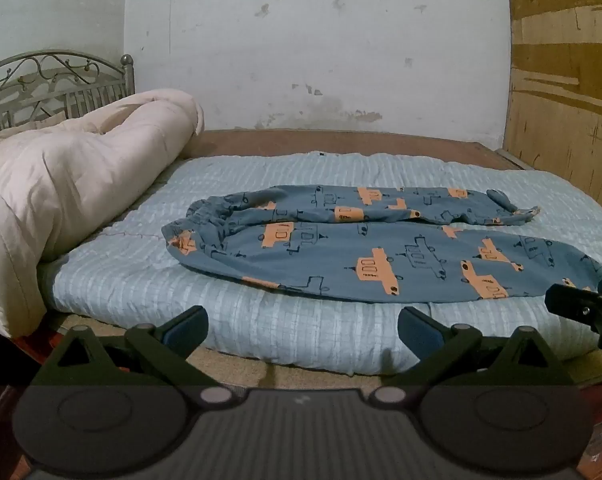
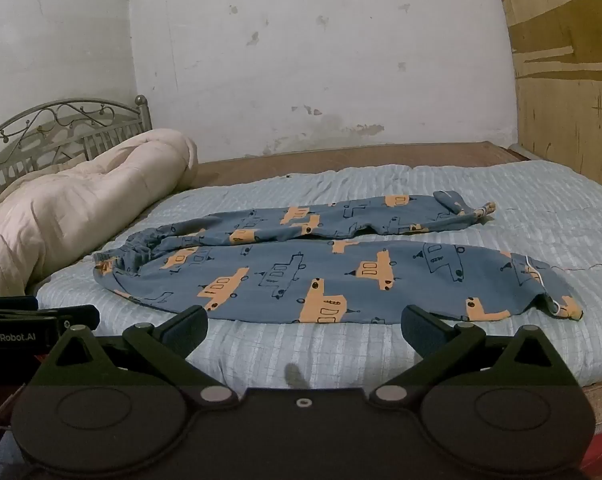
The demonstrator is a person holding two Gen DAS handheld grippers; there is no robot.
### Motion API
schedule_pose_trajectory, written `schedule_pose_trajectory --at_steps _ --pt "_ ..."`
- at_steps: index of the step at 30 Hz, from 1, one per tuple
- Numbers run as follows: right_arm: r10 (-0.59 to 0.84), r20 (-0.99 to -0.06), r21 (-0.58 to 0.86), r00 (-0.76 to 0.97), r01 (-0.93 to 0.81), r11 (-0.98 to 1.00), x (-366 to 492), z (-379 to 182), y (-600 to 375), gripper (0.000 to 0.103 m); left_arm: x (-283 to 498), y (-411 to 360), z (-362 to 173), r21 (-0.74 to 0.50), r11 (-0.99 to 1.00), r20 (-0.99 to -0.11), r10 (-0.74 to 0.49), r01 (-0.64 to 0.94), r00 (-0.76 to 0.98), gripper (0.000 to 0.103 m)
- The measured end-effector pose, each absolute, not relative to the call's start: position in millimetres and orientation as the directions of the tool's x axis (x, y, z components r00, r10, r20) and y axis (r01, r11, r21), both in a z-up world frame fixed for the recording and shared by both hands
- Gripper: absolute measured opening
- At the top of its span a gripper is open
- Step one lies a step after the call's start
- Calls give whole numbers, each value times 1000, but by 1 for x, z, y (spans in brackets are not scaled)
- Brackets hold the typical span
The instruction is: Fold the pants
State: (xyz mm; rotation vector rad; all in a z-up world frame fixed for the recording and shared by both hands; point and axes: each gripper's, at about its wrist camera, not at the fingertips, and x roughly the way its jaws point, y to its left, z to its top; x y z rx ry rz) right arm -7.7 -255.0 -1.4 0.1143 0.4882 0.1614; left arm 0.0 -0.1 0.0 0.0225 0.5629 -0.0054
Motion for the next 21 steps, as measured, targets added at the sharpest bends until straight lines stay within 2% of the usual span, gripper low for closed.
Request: schedule_pose_trajectory --at_steps 21 --pt "183 -457 150 871 -127 981 -8 -1 -255 102 0 0 0 20 1000 -532 1 12 847 102"
